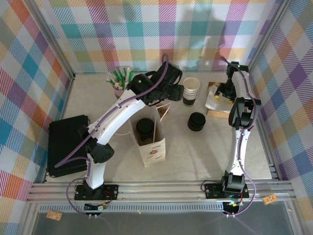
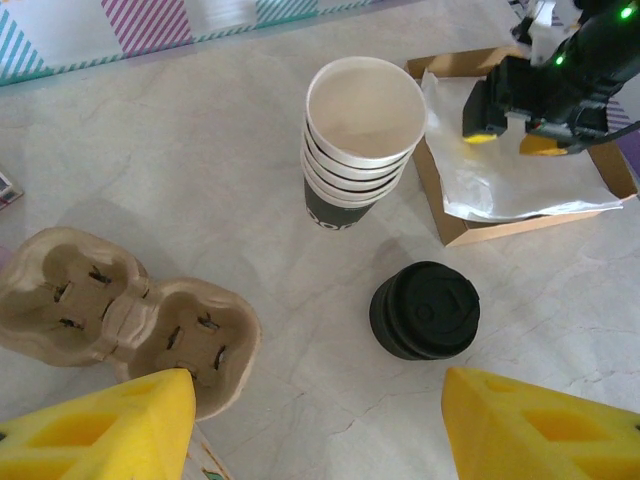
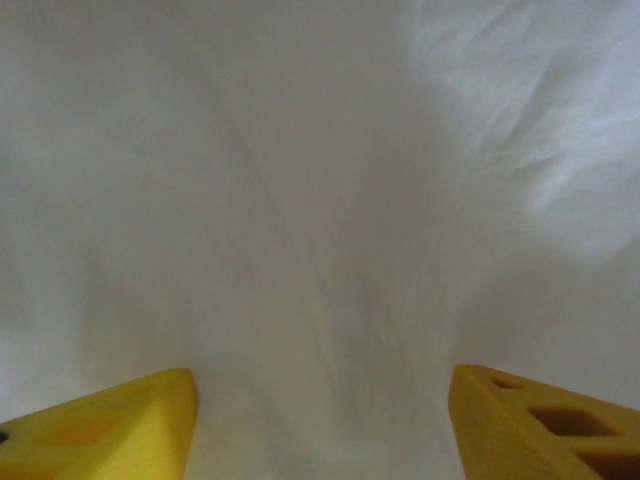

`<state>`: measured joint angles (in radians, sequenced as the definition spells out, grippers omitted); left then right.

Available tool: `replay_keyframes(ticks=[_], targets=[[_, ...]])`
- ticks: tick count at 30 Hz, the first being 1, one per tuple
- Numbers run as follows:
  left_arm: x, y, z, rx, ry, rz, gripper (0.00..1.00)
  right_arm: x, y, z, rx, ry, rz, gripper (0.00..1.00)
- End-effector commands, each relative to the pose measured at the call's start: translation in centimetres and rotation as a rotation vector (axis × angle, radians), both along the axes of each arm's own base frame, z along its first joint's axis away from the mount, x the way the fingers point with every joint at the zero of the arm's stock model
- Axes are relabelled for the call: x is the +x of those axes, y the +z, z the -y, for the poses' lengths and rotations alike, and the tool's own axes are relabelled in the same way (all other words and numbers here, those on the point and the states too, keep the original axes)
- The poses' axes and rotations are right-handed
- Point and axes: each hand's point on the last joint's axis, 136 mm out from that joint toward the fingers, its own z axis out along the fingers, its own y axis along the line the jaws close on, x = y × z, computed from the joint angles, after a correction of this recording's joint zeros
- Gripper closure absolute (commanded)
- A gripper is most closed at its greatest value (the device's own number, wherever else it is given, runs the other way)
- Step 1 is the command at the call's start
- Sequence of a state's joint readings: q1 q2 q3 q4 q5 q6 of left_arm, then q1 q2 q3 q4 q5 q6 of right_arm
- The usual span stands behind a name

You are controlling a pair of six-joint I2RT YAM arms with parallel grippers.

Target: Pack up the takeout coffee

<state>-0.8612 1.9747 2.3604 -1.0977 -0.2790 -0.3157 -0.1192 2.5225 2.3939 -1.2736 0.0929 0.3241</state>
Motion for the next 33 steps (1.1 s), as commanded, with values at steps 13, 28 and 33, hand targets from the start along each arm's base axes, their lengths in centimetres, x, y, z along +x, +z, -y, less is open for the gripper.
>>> replay_keyframes(ticks=[13,28,33], targets=[[-0.3,1.7,-1.1,-0.028,0.028,0.017,0.34,-0.3,0.9,1.0,-0.032,-0.002,0.001,0.79],[-0.5,1.8,-1.2,-0.031,0.028,0.01,0.34,-0.3,1.6,1.3,-0.054,0.01,0.005,0.77],[-0.5,1.8,-1.1,-0.041,0.026,0.008,0.34,-0.1,2.2,1.5,-0.068,0.02,0.019,0.86]])
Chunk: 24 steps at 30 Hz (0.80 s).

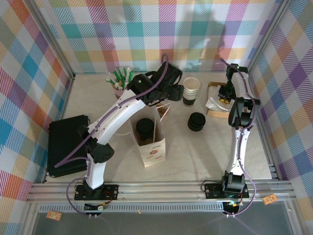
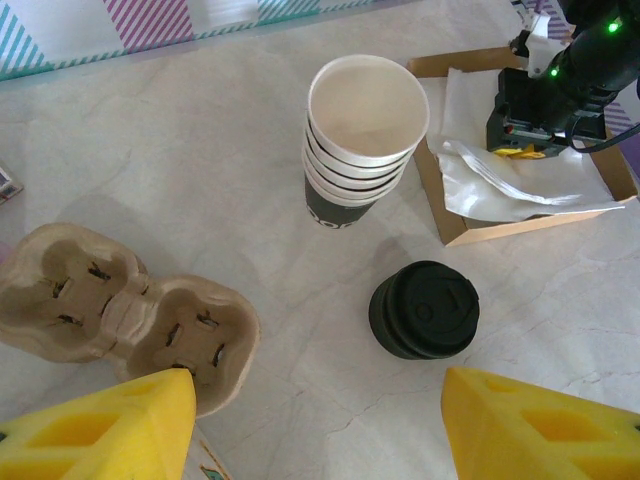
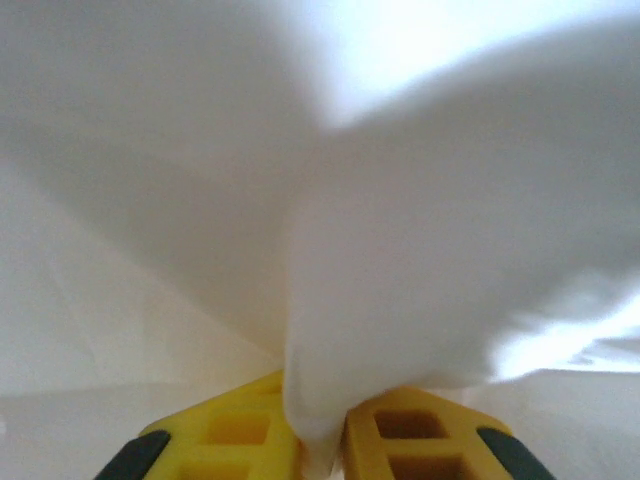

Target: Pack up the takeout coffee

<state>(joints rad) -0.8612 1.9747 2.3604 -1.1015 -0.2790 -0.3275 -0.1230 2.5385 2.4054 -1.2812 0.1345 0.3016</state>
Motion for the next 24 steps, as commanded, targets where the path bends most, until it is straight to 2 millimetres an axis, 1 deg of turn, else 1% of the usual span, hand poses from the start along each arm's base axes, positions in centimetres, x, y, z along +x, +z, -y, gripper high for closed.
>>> replay_keyframes(ticks=[1,3,4,5,6,9,11,13,15,19,21,24], targets=[[-0.5,1.9,-1.0,-0.035,0.017,0.015,0.34,0.1,2.7,0.7,-0.032,0.009,0.039,0.86],[-0.5,1.9,-1.0,-0.037,0.017,0.014,0.34,0.2,2.9,0.8,-0.038,0.013,0.042,0.84],[-0.5,1.9,-1.0,-0.038,0.018,0.014,0.34,0.2,3.0,0.9,-0.043,0.015,0.045,0.8],[-0.5,1.9,-1.0,-0.039,0.018,0.013,0.34,0.3,3.1,0.9,-0.046,0.016,0.047,0.8],[-0.5,1.9,-1.0,-0.038,0.018,0.012,0.34,0.3,3.1,0.9,-0.047,0.016,0.049,0.82],[-0.6,1.9,-1.1,-0.035,0.017,0.011,0.34,0.4,3.3,0.8,-0.041,0.018,0.053,0.92],[-0.6,1.9,-1.2,-0.035,0.018,0.012,0.35,0.4,3.3,0.8,-0.036,0.018,0.055,0.96],[-0.6,2.0,-1.2,-0.034,0.02,0.012,0.34,0.4,3.5,0.8,-0.039,0.017,0.059,0.99],[-0.6,2.0,-1.3,-0.031,0.022,0.015,0.34,0.4,3.9,0.9,-0.047,0.016,0.066,0.99],[-0.6,2.5,-1.3,-0.043,0.024,0.025,0.35,0.5,5.6,1.4,-0.077,0.012,0.097,1.0],[-0.6,2.9,-1.4,-0.053,0.024,0.034,0.35,0.5,6.9,1.6,-0.097,0.008,0.126,1.0],[-0.7,3.7,-1.4,-0.073,0.024,0.05,0.34,0.6,9.4,1.7,-0.112,0.005,0.199,1.0]])
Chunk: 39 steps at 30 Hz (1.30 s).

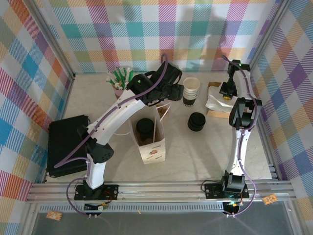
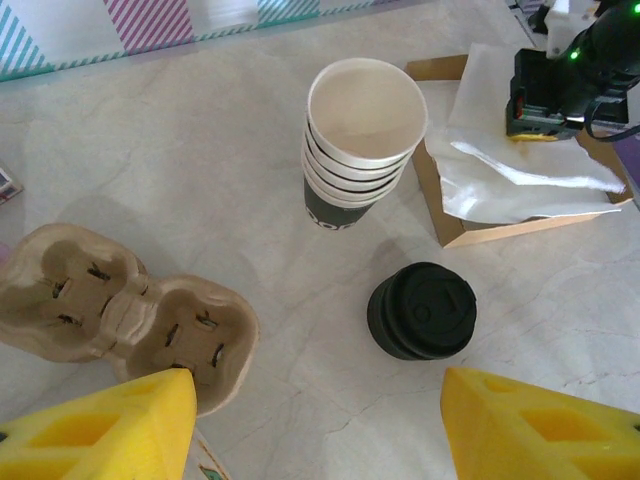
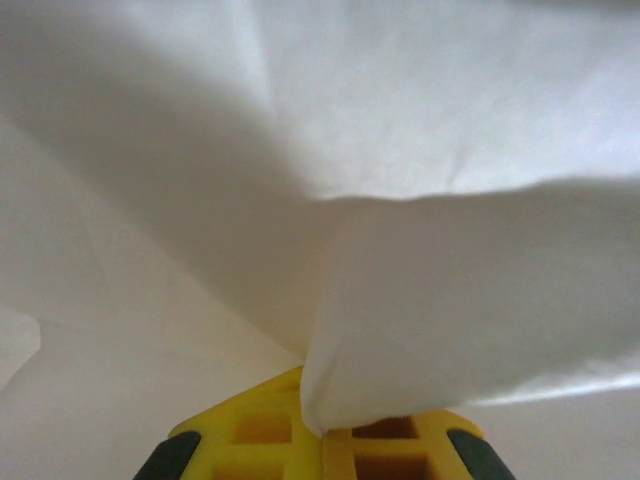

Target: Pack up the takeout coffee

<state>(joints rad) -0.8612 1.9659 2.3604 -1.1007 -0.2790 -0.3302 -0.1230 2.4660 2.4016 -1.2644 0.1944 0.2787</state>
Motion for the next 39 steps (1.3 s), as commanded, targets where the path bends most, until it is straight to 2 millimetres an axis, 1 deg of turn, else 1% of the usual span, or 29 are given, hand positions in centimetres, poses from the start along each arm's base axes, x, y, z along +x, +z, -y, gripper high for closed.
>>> replay_keyframes(ticks=[1,6,9,10,12,14,15,17,18,20,21,24,27,28,30,33,37,39], targets=[[-0.6,3.4,-1.3,-0.07,0.02,0.046,0.34,0.1,6.8,0.4,-0.036,-0.004,0.15,1.0],[-1.2,4.8,-1.4,-0.11,0.008,0.061,0.34,-0.7,10.2,-1.2,0.007,0.022,0.229,1.0],[-1.7,5.8,-1.7,-0.147,0.011,0.065,0.33,-1.4,12.0,-3.0,0.044,0.05,0.283,1.0],[-1.9,6.2,-1.7,-0.17,0.011,0.063,0.33,-1.7,13.1,-3.7,0.051,0.058,0.322,1.0],[-2.5,6.9,-1.4,-0.232,0.001,0.053,0.32,-2.1,15.1,-5.9,0.09,0.102,0.402,1.0],[-3.1,7.6,-1.1,-0.321,0.001,0.04,0.31,-2.8,17.6,-8.4,0.104,0.155,0.489,1.0],[-3.3,7.6,-0.9,-0.358,0.0,0.028,0.3,-3.2,18.9,-9.6,0.117,0.185,0.533,1.0],[-3.9,7.7,-0.4,-0.457,0.0,0.008,0.25,-4.3,21.9,-12.9,0.155,0.248,0.632,1.0],[-4.2,7.7,-0.2,-0.495,-0.002,-0.002,0.24,-4.9,22.9,-14.2,0.17,0.275,0.664,1.0],[-4.9,8.2,0.1,-0.585,-0.016,-0.023,0.23,-6.5,26.1,-16.9,0.178,0.33,0.76,1.0],[-5.2,8.3,0.3,-0.616,-0.02,-0.035,0.23,-7.4,27.6,-17.8,0.175,0.347,0.802,1.0],[-6.3,8.9,1.0,-0.712,-0.05,-0.079,0.22,-10.5,32.4,-21.3,0.222,0.407,0.956,1.0],[-7.5,10.1,2.1,-0.844,-0.1,-0.106,0.22,-13.7,35.8,-24.1,0.233,0.457,1.093,1.0],[-7.9,10.6,2.4,-0.895,-0.119,-0.111,0.21,-14.5,36.6,-24.4,0.242,0.457,1.13,1.0],[-8.9,12.2,3.1,-1.031,-0.175,-0.106,0.2,-16.0,38.4,-25.0,0.285,0.439,1.208,1.0],[-10.1,13.4,3.9,-1.171,-0.231,-0.117,0.15,-17.9,40.5,-26.0,0.377,0.429,1.302,1.0],[-11.4,14.5,5.3,-1.217,-0.301,-0.14,0.15,-19.9,42.4,-26.5,0.418,0.426,1.377,1.0],[-12.1,15.7,5.8,-1.249,-0.344,-0.134,0.15,-20.5,42.7,-26.7,0.415,0.437,1.388,1.0]])
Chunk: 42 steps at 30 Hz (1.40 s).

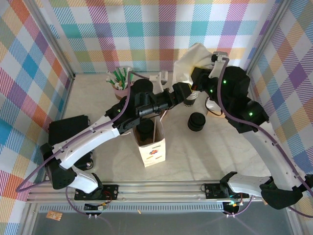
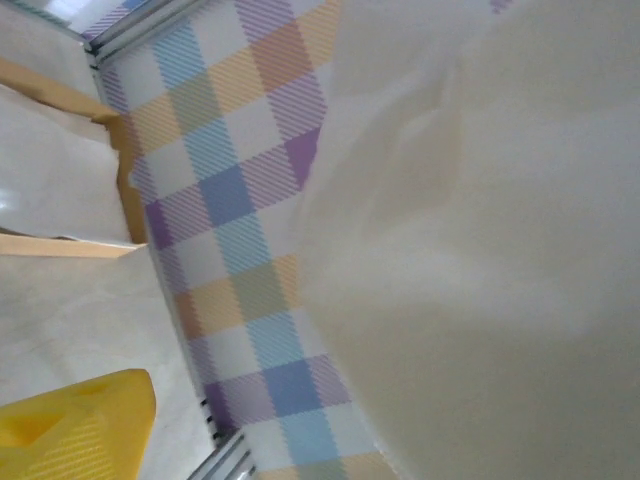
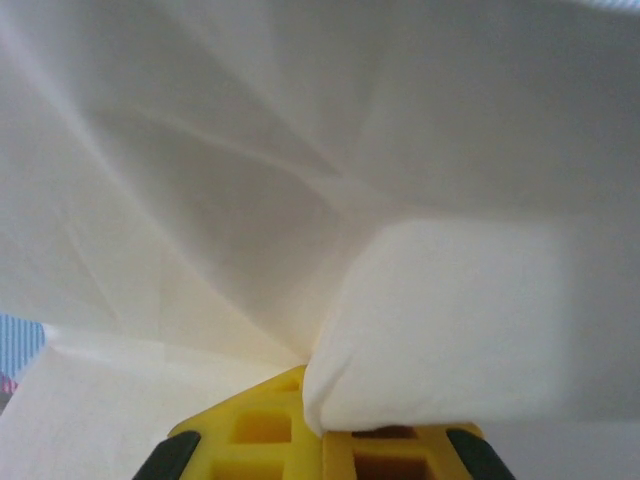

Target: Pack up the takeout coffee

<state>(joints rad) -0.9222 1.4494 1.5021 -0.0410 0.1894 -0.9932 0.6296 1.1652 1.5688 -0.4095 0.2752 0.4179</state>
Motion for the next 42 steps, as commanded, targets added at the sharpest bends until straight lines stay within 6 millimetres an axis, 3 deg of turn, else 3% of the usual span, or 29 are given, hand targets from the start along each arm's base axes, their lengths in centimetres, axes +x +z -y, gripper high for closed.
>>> replay_keyframes(ticks=[1,5,9,16,26,34,42], targets=[[-2.5,6.6,0.7,-0.225,-0.1,0.097,0.15,-0.8,2.2,-0.2,0.05,-0.011,0.08,1.0],[-2.9,6.5,0.7,-0.254,-0.117,0.06,0.2,-0.6,2.2,0.9,0.007,-0.073,0.118,1.0],[-3.4,5.9,-0.7,-0.254,-0.088,0.053,0.2,0.3,3.3,1.6,-0.072,-0.144,0.196,1.0],[-3.9,6.5,-2.9,-0.251,-0.038,0.099,0.29,-0.2,4.8,-2.2,-0.02,0.05,0.241,1.0],[-2.6,5.0,-9.0,-0.186,0.188,0.139,0.4,-3.8,3.6,-6.6,0.201,0.387,0.112,1.0],[-2.2,4.1,-12.9,-0.118,0.27,0.144,0.48,-5.1,2.3,-9.0,0.318,0.539,0.005,1.0],[-2.9,2.4,-19.9,0.031,0.45,0.164,0.51,-6.9,0.9,-11.8,0.323,0.693,-0.098,1.0]])
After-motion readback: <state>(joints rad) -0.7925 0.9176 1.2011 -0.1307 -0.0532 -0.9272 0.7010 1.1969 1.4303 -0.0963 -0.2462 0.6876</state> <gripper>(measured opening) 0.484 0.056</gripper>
